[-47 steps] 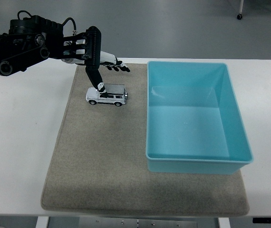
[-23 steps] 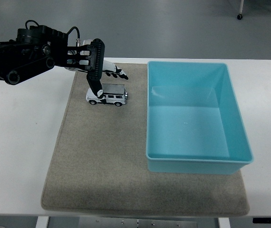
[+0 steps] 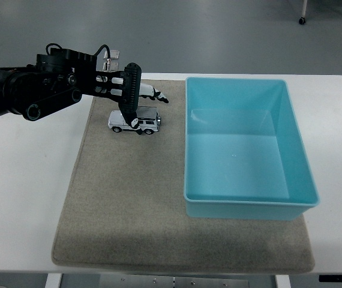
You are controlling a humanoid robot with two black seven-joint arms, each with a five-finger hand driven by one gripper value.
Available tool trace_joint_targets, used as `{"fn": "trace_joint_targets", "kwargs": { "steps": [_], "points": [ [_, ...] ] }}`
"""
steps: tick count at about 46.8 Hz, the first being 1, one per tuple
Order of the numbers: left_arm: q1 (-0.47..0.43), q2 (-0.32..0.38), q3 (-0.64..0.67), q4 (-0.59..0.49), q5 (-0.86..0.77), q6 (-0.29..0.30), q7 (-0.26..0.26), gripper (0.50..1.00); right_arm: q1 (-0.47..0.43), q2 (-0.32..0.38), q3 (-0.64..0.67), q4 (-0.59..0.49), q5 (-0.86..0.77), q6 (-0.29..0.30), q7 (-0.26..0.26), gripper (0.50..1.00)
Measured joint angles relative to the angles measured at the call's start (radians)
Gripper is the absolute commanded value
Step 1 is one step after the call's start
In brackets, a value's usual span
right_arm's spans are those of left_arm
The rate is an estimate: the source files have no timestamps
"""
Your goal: Left hand put the white car in the blue box
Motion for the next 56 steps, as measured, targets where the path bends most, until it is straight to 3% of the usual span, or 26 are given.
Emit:
{"fn": "trace_joint_targets", "kwargs": {
  "steps": [27,35,43,56],
  "points": [
    [0.026,-0.008,-0.003,0.010,0.123,0.080,0.005,0.979,0.000,0.000,0.000,0.000,0.000,0.000,0.000,0.936],
    [0.026,-0.010,-0.007,0.009,0.133,0.082,0.005,0.896,0.000,0.000,0.000,0.000,0.000,0.000,0.000,0.936],
    [0.027,-0.013,-0.010,0.000,0.133,0.083,0.005,0.844,0.000,0.000,0.000,0.000,0.000,0.000,0.000,0.936],
    [0.028,-0.023,-0.012,0.000,0.132,0.083,0.005,0.609,0.000,0.000,0.000,0.000,0.000,0.000,0.000,0.936]
  ]
}}
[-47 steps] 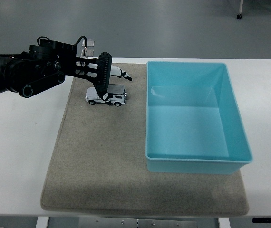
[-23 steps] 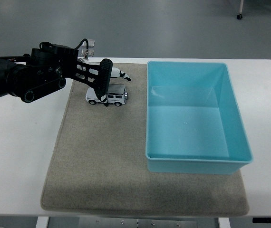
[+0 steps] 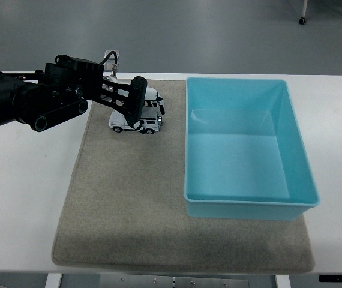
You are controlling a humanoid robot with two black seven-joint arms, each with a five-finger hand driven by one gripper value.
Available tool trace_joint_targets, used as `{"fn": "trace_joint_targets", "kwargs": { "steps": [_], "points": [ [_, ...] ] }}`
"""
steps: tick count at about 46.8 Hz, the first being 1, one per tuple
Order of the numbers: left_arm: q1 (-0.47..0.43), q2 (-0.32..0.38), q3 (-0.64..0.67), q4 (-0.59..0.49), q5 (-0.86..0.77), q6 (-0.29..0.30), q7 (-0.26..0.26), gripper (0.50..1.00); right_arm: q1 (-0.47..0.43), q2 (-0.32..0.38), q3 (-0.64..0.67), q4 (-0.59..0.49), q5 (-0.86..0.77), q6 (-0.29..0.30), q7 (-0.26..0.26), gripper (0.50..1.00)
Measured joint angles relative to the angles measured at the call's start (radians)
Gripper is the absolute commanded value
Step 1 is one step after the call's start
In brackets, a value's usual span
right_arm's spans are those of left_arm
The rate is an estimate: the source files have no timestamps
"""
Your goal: Left hand put the white car in the blue box
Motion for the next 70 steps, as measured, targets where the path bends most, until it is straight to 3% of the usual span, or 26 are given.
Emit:
{"fn": "trace_joint_targets", "kwargs": {
  "steps": [4,7,30,70],
  "points": [
    [0.000,0.000,0.001,0.006,0.001,0.000,0.003,0.566,0.000,0.000,0.000,0.000,0.000,0.000,0.000,0.936],
    [-0.003,0.000,0.001,0.009,0.002,0.001,0.004,0.500,0.000,0.000,0.000,0.000,0.000,0.000,0.000,0.936],
    [-0.026,0.007,-0.039,0.002,0.000,0.004,0.020,0.500,0.000,0.000,0.000,0.000,0.000,0.000,0.000,0.936],
    [-0.210,0.002,-0.083,-0.058,-0.008,-0.013,0.001,0.500,0.000,0.000,0.000,0.000,0.000,0.000,0.000,0.936]
  ]
}}
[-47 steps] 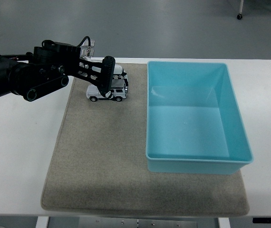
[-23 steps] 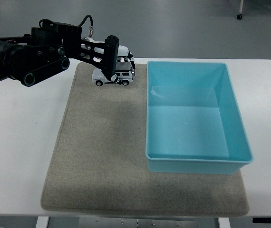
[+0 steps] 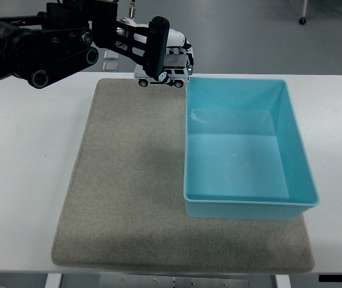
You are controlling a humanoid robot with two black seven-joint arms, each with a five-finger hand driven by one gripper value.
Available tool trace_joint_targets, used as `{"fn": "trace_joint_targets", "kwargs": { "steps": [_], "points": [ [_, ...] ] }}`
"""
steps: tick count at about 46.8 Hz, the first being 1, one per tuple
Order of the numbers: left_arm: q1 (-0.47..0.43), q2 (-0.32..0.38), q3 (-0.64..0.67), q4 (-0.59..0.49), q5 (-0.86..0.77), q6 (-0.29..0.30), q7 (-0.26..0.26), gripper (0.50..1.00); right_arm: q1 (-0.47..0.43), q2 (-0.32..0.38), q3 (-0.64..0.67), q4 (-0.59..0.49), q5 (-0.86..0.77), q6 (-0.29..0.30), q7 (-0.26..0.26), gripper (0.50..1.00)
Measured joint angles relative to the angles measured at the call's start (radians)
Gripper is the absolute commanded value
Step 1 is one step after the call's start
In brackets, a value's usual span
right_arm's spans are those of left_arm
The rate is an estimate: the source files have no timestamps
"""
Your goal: Left hand put the white car in the blue box
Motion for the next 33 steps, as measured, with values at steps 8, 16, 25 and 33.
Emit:
{"fn": "trace_joint_targets", "kwargs": {
  "steps": [8,16,25,33],
  "points": [
    [0.005,-0.021,-0.025,-0.001,-0.001,0.010,0.000,0.500,0.000,0.000,0.000,0.000,0.000,0.000,0.000,0.936],
    [0.002,-0.047,-0.037,0.001,-0.003,0.012,-0.001,0.500,0.000,0.000,0.000,0.000,0.000,0.000,0.000,0.936],
    [0.001,-0.096,-0.037,0.002,-0.006,0.015,-0.003,0.500,0.000,0.000,0.000,0.000,0.000,0.000,0.000,0.936],
    [0.003,-0.152,-0.038,0.013,-0.006,0.017,-0.003,0.500,0.000,0.000,0.000,0.000,0.000,0.000,0.000,0.936]
  ]
}}
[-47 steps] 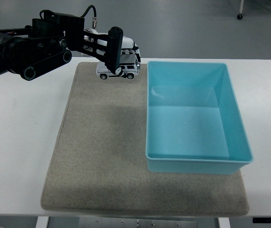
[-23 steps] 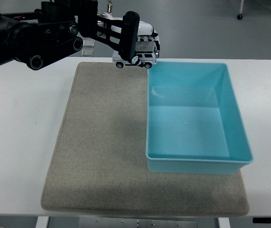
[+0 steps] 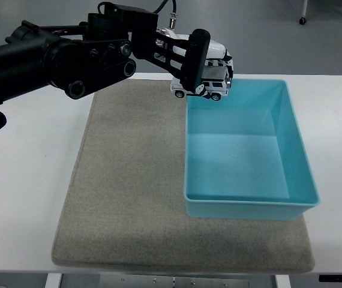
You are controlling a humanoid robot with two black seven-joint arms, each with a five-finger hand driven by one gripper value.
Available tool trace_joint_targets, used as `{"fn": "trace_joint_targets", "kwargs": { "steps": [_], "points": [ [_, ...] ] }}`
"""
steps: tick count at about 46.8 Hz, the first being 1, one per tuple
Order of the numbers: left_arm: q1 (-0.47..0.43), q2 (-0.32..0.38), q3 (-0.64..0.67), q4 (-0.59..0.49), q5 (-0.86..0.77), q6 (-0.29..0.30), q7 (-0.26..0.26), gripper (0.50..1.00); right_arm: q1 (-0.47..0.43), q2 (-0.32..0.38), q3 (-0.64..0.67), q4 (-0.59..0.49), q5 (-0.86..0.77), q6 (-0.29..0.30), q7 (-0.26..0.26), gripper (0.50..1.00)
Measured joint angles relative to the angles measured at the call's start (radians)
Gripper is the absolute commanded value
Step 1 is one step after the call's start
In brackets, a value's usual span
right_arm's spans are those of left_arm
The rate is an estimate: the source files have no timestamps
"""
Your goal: Left hand put the white car in the blue box
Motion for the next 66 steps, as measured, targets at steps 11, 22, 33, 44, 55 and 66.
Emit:
{"fn": "trace_joint_targets", "kwargs": {
  "steps": [11,22,33,44,55,66],
  "points": [
    [0.008,-0.046,0.000,0.004,0.000,0.018,0.000,0.500,0.000,0.000,0.000,0.000,0.000,0.000,0.000,0.936],
    [0.021,-0.078,0.000,0.009,0.006,0.034,0.000,0.500,0.000,0.000,0.000,0.000,0.000,0.000,0.000,0.936],
    [0.078,-0.110,0.001,0.033,0.007,0.034,0.000,0.500,0.000,0.000,0.000,0.000,0.000,0.000,0.000,0.936],
    [0.115,-0.120,0.004,0.042,0.011,0.036,0.001,0.561,0.000,0.000,0.000,0.000,0.000,0.000,0.000,0.936],
    [0.166,-0.129,0.012,0.042,0.013,0.037,0.004,0.776,0.000,0.000,0.000,0.000,0.000,0.000,0.000,0.936],
    [0.197,-0.131,0.011,0.042,0.011,0.037,0.005,0.887,0.000,0.000,0.000,0.000,0.000,0.000,0.000,0.936]
  ]
}}
